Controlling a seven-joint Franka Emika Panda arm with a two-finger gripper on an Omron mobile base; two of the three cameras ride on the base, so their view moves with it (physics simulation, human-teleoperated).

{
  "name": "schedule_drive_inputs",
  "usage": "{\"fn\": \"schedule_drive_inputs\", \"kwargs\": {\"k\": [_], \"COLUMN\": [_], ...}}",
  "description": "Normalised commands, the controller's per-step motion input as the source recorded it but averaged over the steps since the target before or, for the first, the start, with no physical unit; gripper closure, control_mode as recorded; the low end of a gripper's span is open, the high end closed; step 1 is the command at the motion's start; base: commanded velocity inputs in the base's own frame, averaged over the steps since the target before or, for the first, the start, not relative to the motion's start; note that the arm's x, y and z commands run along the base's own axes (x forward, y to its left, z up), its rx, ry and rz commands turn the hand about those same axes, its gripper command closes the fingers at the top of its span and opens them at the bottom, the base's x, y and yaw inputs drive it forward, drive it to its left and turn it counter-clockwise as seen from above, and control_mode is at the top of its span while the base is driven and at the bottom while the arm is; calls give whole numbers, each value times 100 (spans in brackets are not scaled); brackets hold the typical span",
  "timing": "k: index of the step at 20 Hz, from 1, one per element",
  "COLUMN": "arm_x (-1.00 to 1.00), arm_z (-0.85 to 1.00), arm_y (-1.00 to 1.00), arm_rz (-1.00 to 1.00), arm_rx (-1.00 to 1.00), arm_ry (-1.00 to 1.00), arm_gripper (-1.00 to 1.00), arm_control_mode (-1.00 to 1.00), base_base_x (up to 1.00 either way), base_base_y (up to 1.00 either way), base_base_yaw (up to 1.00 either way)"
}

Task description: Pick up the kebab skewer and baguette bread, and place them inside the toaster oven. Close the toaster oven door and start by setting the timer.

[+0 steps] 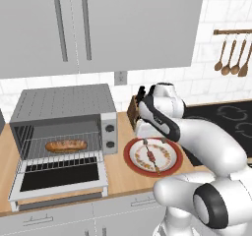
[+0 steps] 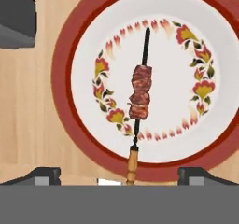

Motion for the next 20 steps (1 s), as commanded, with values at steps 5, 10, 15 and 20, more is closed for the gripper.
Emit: {"fn": "schedule_drive_inputs", "kwargs": {"k": [5,10,15,20], "arm_x": [51,46,18,-4], "arm_z": [-62,-53,-55,-38], "arm_y": [-3,-7,-1,0], "arm_rz": [-3,0,0,0], "arm_rx": [-8,0,0,0], "arm_ry": [2,1,2,0], "arm_gripper": [-100,-100,-100,-100], "arm_control_mode": [-100,-100,-100,-100], "base_base_x": [0,0,0,0], "base_base_y": [0,0,0,0], "base_base_yaw": [0,0,0,0]}}
